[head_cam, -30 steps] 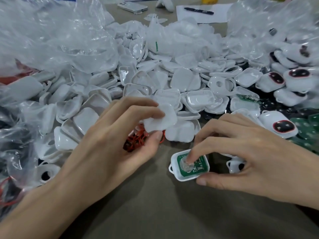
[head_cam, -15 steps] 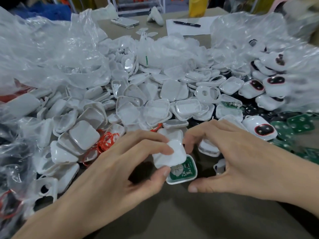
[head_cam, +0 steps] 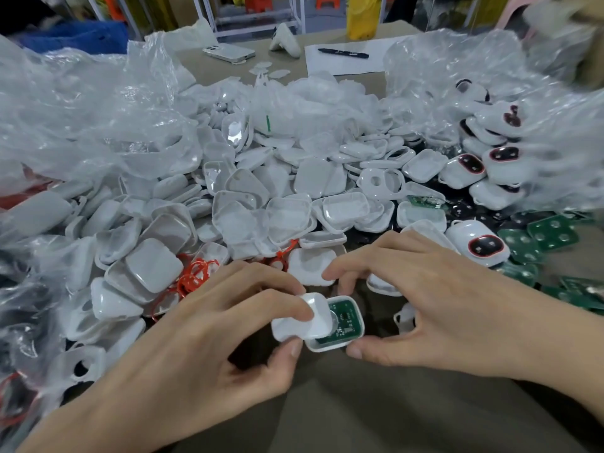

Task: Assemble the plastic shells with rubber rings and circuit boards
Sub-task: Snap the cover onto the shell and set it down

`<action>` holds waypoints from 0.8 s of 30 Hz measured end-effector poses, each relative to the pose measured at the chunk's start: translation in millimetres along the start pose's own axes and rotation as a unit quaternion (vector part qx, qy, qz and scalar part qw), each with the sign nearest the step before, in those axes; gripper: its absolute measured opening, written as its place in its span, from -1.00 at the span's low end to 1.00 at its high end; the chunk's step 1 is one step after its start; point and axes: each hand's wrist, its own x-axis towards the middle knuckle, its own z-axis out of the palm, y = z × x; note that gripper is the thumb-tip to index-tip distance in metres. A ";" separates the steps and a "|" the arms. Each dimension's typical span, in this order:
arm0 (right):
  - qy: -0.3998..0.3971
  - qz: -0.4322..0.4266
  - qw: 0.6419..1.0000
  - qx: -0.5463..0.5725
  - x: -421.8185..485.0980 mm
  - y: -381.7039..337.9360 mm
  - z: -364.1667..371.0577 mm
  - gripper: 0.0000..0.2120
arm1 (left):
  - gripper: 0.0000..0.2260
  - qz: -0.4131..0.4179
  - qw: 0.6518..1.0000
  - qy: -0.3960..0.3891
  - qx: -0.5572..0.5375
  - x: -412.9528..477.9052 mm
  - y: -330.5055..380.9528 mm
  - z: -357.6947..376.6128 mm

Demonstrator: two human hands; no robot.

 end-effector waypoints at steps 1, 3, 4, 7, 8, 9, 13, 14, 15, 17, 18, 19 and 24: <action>0.001 -0.002 1.000 -0.002 -0.1 0.4 0.2 -0.50 | -0.85 -0.001 1.000 -0.002 -0.001 -0.2 -0.9 -0.7; 0.002 -0.003 1.000 -0.002 -0.1 0.7 0.2 -0.51 | -0.86 0.001 1.000 -0.011 -0.001 -0.4 -2.0 -1.6; 0.002 -0.004 1.000 -0.001 -0.1 0.5 0.2 -0.52 | -0.86 0.002 1.000 -0.016 0.002 -0.5 -2.4 -2.1; 0.007 -0.009 1.000 -0.003 -0.1 0.6 0.3 -0.56 | -0.86 0.003 1.000 -0.026 0.004 -0.9 -3.5 -3.7; 0.011 -0.012 1.000 -0.006 -0.2 0.5 0.5 -0.58 | -0.86 0.004 1.000 -0.027 0.004 -1.1 -3.7 -4.0; 0.017 -0.013 1.000 -0.009 -0.3 0.4 0.5 -0.60 | -0.86 0.005 1.000 -0.027 0.004 -1.2 -3.8 -4.2; 0.027 -0.025 0.999 -0.022 -0.5 0.2 1.8 -0.65 | -0.84 0.002 1.000 -0.012 -0.002 -1.1 -3.3 -3.3; 0.025 -0.028 0.999 -0.025 -0.4 -0.1 2.0 -0.67 | -0.84 0.001 1.000 -0.007 -0.005 -1.2 -3.2 -3.2; 0.022 -0.031 0.999 -0.029 -0.1 -0.1 2.1 -0.69 | -0.84 0.000 1.000 -0.003 -0.007 -1.2 -3.2 -3.2; 0.014 -0.033 0.999 -0.038 0.7 0.1 2.5 -0.71 | -0.84 -0.002 1.000 0.002 -0.009 -1.3 -3.4 -3.6; 0.011 -0.033 0.999 -0.039 1.1 0.2 2.2 -0.72 | -0.84 -0.003 1.000 0.005 -0.009 -1.2 -3.6 -3.8; 0.009 -0.032 0.999 -0.039 1.3 0.2 2.1 -0.71 | -0.83 -0.004 1.000 0.007 -0.011 -1.0 -3.6 -3.9; 0.022 -0.008 1.000 -0.014 -0.3 -0.6 0.8 -0.60 | -0.83 0.000 1.000 0.013 -0.009 -0.1 -0.6 -3.1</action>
